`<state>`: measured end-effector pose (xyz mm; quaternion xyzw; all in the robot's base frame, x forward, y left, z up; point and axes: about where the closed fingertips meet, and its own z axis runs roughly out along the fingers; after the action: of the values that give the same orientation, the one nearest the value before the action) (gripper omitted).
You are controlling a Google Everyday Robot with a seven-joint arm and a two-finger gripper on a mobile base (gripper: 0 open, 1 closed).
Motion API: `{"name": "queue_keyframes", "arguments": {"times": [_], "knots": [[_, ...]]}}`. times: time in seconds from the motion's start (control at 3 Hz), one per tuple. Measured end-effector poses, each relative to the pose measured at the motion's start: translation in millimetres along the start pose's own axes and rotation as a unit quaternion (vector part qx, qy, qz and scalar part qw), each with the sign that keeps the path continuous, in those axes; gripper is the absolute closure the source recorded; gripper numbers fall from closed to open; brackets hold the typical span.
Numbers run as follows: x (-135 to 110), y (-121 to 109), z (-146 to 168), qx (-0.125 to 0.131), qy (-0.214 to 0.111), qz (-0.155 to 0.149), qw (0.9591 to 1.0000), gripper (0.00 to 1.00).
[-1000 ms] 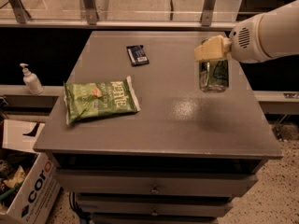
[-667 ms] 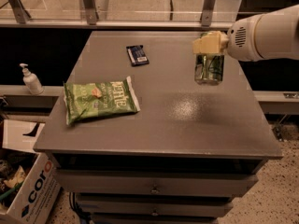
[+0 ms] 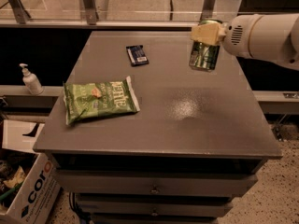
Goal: Place green can upright
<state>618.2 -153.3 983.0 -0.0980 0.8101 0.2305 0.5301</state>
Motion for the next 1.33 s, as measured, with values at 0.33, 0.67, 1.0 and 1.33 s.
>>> {"name": "queue_keyframes", "arguments": {"times": [0.33, 0.67, 1.0, 1.33], "knots": [[-6, 5, 1, -0.001, -0.01, -0.009, 0.9999, 1.0], [-10, -8, -3, -0.008, -0.038, -0.002, 0.9992, 1.0], [-12, -12, -6, -0.037, -0.074, -0.04, 0.9958, 1.0], [-11, -2, 2, -0.084, -0.099, -0.102, 0.9862, 1.0]]}}
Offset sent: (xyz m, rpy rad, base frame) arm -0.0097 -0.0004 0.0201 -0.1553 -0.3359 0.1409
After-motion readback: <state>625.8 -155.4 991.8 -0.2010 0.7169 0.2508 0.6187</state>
